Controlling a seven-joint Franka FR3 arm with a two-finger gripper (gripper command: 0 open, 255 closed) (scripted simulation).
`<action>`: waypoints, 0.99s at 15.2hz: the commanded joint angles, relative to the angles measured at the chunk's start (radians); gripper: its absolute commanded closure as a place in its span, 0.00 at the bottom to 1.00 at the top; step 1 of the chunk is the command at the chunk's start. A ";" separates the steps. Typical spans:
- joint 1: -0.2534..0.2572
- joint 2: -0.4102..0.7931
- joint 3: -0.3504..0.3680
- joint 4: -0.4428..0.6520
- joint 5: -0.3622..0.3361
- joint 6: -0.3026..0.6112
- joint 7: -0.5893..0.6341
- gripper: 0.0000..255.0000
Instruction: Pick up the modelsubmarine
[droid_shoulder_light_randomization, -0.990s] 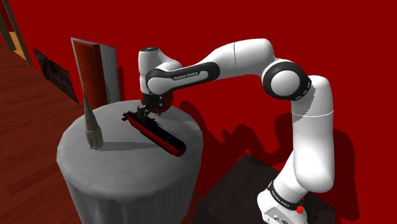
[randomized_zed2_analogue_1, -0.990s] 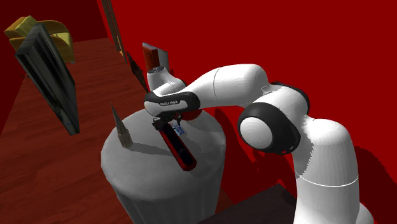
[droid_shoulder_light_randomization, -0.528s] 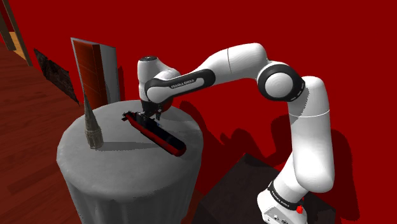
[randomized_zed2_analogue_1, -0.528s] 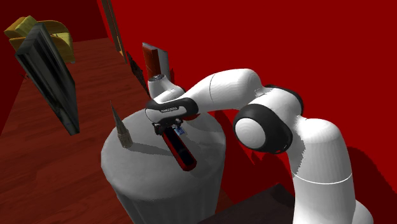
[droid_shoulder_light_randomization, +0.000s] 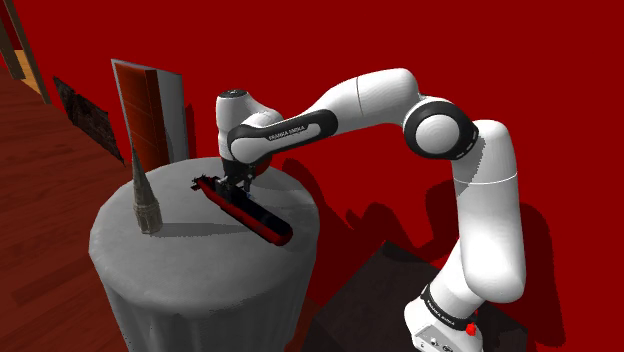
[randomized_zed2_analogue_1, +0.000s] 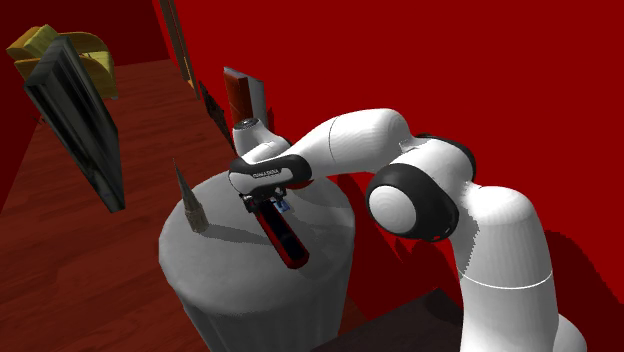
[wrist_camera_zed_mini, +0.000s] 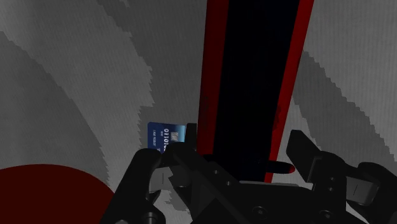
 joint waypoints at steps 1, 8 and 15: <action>0.000 0.001 0.000 0.000 0.000 0.001 0.000 1.00; -0.002 -0.027 0.005 0.026 0.010 -0.052 -0.010 1.00; -0.003 -0.058 0.011 0.074 0.022 -0.130 -0.022 1.00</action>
